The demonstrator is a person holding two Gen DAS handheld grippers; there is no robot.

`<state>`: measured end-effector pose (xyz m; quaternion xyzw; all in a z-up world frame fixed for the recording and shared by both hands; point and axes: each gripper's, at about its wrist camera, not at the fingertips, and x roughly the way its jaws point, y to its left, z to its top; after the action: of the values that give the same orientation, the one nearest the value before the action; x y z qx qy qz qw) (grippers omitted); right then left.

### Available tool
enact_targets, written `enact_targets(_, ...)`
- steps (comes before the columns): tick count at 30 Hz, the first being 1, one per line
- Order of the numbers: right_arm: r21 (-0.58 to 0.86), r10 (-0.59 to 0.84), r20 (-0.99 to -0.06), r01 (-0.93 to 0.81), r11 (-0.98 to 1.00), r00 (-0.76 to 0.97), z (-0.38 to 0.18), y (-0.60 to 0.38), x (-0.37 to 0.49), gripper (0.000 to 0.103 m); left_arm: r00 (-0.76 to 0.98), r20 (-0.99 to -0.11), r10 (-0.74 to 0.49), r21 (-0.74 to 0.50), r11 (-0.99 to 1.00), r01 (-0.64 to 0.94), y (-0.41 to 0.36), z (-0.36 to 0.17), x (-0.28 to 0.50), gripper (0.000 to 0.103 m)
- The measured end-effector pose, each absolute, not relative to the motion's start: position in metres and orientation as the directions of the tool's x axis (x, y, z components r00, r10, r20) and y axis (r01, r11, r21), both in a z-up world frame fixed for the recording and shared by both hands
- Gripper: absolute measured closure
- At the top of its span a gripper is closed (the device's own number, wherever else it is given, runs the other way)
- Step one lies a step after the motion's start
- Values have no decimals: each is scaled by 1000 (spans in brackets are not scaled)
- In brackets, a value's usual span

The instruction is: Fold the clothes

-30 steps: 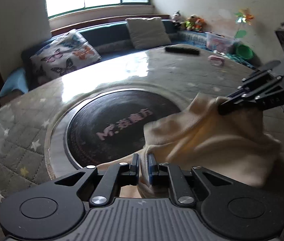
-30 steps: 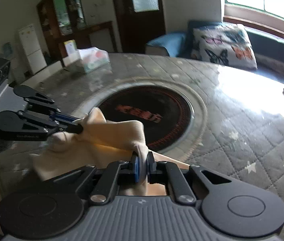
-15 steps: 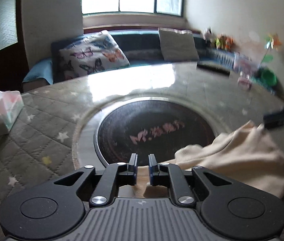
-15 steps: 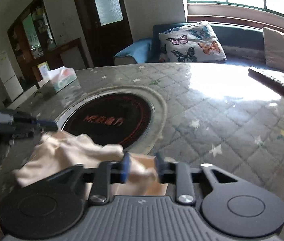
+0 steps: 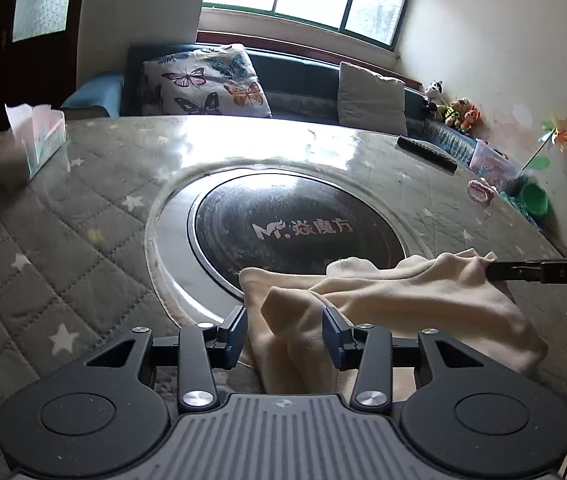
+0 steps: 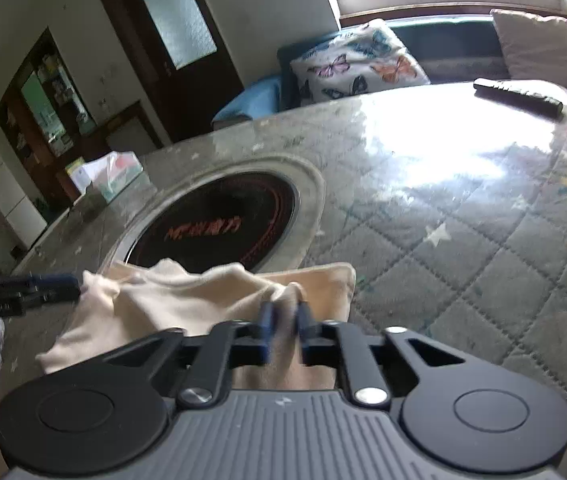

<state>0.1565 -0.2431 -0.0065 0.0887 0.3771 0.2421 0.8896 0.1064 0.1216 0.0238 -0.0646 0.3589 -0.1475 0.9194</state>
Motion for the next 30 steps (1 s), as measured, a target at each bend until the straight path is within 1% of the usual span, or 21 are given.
enact_targets(1,337,495,-620,-364,868,609,-5,-243,155,96,695,-640,-328,-240,944,225,122,22,108,62)
enact_targets(2,332,493,-613,-364,870,618,-3,-243,154,97,689,-638,-344,-257,938,230,123,20,110,77)
enact_targets(3,328,489,-610,-363,872,624,-3,-242,153,97,682,-638,-357,-274,933,232,123,18,112,95)
enact_targets(6,310,475,-600,-360,880,644,-1,-241,150,98,697,-626,-349,-283,935,214,126,18,111,98)
enact_targets(9,298,456,-583,-346,890,672,2,-244,148,99,712,-624,-322,-264,944,196,127,15,109,98)
enact_targets(12,292,429,-612,-314,903,665,-11,-245,152,99,699,-644,-310,-254,949,187,127,7,110,97)
enact_targets(15,288,414,-642,-297,910,646,-25,-243,156,98,704,-643,-302,-252,951,177,129,9,110,89)
enact_targets(16,286,414,-640,-300,910,648,-24,-242,156,96,711,-640,-290,-241,955,173,130,12,109,88)
enact_targets(17,277,407,-637,-298,914,655,-20,-243,156,94,718,-638,-279,-228,959,169,130,15,109,85)
enact_targets(18,265,396,-634,-295,918,664,-15,-243,155,94,729,-630,-268,-212,962,170,129,19,108,81)
enact_targets(19,253,385,-631,-291,923,674,-10,-243,154,93,741,-621,-257,-195,966,172,128,24,107,80)
enact_targets(21,214,376,-618,-313,925,690,1,-240,152,91,759,-604,-245,-168,969,179,125,31,106,78)
enact_targets(23,185,394,-608,-359,915,689,9,-232,152,91,753,-602,-266,-164,964,209,117,36,110,76)
enact_targets(24,172,405,-604,-384,907,686,12,-228,152,91,747,-605,-277,-162,961,225,112,37,113,71)
enact_targets(26,152,429,-609,-432,889,668,15,-214,155,91,721,-620,-308,-160,950,268,101,36,122,67)
enact_targets(29,124,458,-630,-501,857,628,12,-191,166,90,687,-649,-328,-139,938,317,84,33,137,67)
enact_targets(30,115,463,-639,-518,848,615,10,-184,171,89,676,-659,-329,-128,935,330,79,31,143,65)
